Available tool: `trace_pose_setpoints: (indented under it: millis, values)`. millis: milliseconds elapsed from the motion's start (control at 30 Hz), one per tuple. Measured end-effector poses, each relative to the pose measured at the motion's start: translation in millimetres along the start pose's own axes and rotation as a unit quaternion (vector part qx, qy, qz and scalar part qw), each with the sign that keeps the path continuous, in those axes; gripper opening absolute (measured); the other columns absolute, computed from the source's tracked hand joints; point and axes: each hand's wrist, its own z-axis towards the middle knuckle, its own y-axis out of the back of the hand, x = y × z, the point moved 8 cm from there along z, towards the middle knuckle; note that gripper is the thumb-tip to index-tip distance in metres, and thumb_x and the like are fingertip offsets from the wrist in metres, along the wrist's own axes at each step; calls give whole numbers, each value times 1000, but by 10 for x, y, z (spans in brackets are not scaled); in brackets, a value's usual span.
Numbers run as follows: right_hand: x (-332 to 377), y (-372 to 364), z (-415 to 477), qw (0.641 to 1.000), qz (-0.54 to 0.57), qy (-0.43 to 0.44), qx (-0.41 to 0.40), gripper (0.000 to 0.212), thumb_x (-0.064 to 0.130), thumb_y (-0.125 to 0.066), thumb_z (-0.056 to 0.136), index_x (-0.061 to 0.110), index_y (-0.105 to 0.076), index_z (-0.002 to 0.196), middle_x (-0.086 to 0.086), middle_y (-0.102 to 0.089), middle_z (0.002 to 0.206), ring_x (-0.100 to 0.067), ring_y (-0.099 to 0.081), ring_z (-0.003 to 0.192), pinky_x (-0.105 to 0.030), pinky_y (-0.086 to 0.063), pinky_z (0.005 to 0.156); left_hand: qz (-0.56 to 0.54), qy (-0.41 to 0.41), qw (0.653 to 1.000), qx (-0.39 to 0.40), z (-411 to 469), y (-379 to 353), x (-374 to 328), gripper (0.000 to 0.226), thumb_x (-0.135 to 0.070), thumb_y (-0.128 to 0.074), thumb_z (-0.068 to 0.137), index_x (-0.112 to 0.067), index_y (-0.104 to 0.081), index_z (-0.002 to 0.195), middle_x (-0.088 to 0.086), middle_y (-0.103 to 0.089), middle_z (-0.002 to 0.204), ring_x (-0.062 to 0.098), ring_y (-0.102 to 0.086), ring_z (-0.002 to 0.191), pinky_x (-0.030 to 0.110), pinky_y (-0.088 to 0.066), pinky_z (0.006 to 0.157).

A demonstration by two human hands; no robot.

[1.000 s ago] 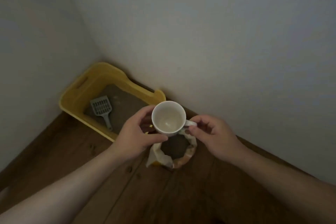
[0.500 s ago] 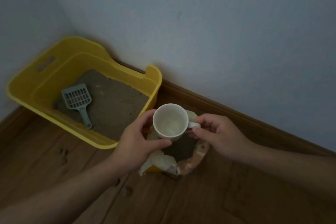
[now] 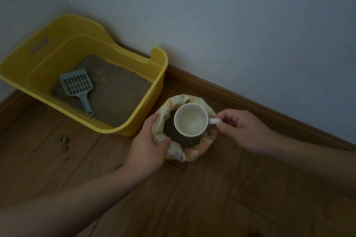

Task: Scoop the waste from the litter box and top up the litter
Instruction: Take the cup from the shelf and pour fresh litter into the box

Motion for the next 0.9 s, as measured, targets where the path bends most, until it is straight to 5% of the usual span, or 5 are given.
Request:
trace_pose_setpoints:
  millis: [233, 367, 633, 767, 900]
  values:
    - [37, -94, 143, 999, -29, 19, 5, 11, 27, -61, 96, 37, -67, 96, 13, -67, 85, 3, -61, 77, -14, -47, 60, -94, 12, 995, 29, 29, 13, 64, 71, -12, -72, 85, -38, -39, 142, -14, -48, 139, 11, -56, 117, 34, -56, 92]
    - [93, -157, 224, 998, -59, 34, 18, 5, 31, -64, 94, 34, -67, 93, 14, -64, 87, 4, -59, 77, -16, -45, 63, -126, 18, 991, 39, 33, -13, 83, 70, -7, -70, 86, -41, -41, 139, -11, -49, 140, 14, -58, 117, 40, -56, 91]
    - [274, -326, 182, 977, -188, 87, 42, 4, 36, -62, 93, 35, -64, 97, 16, -48, 129, -3, -56, 104, -26, -53, 90, -159, 28, 985, 54, 58, -18, 164, 72, -7, -69, 86, -42, -39, 141, -12, -49, 139, 15, -59, 115, 41, -58, 88]
    - [334, -482, 146, 954, -278, 103, 44, 17, 40, -54, 97, 29, -66, 100, 11, -36, 141, -7, -53, 96, -25, -48, 83, -175, 25, 983, 53, 67, -24, 162, 71, -6, -68, 86, -38, -39, 143, -14, -54, 131, 11, -66, 102, 34, -60, 79]
    - [396, -558, 205, 939, -326, 106, 31, 19, 40, -56, 97, 25, -67, 103, 7, -41, 132, -9, -51, 89, -25, -48, 76, -189, 24, 980, 61, 74, -30, 159, 70, -6, -68, 87, -39, -39, 142, -18, -56, 125, 4, -68, 94, 26, -59, 69]
